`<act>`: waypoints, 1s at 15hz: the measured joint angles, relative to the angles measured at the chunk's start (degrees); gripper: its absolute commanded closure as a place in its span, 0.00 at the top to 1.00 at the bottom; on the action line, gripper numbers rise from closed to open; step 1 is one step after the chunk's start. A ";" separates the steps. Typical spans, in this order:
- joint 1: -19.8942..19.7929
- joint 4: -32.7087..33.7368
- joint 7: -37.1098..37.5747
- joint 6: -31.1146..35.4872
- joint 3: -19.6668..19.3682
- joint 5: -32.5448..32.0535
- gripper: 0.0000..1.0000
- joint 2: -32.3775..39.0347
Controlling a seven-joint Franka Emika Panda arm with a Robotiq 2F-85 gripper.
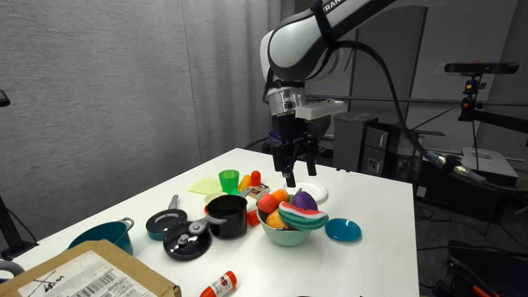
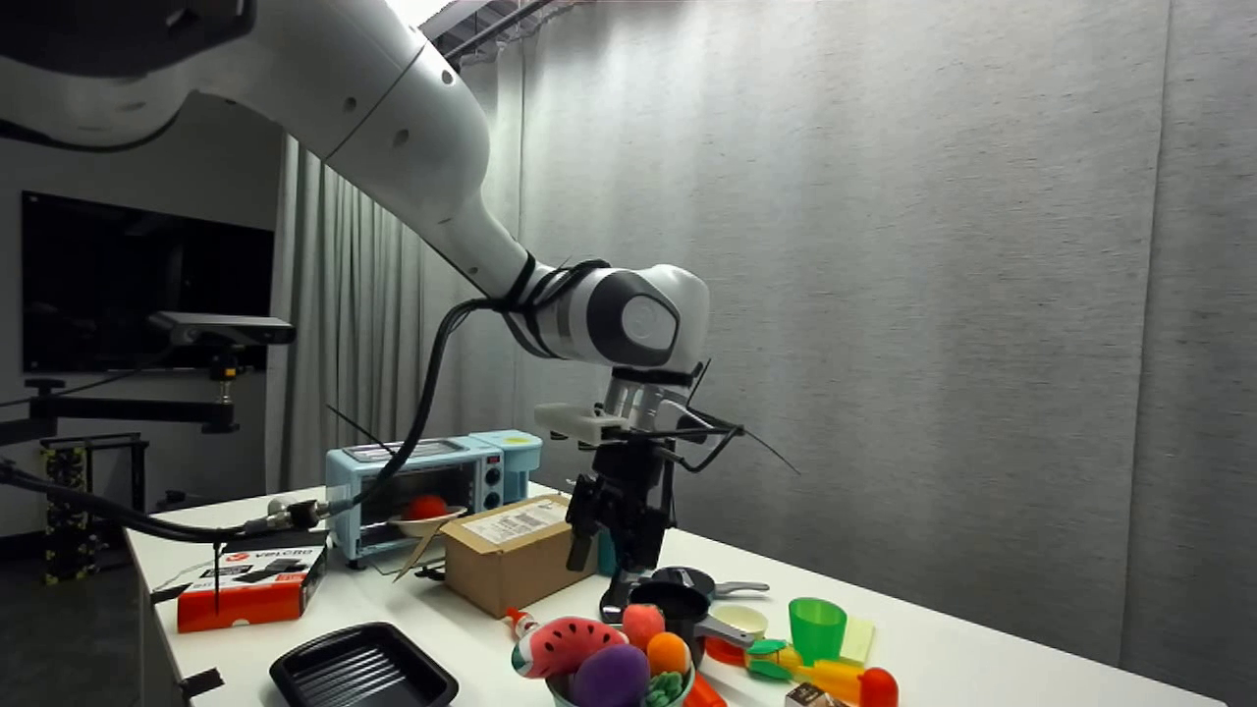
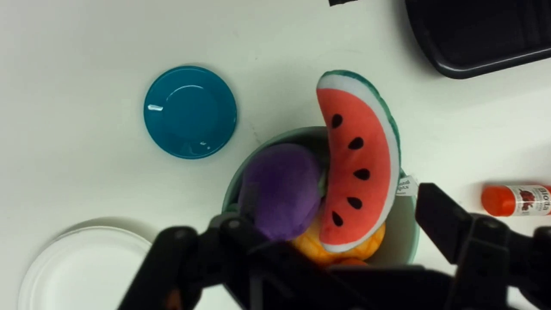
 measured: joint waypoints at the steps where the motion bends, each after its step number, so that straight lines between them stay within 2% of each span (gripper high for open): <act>1: 0.27 -0.74 0.03 1.80 0.01 -0.54 1.00 0.24; 5: 0.91 -3.52 0.03 8.02 0.96 -0.17 1.00 1.44; 15: 1.45 -4.85 0.20 9.16 1.94 0.40 1.00 3.12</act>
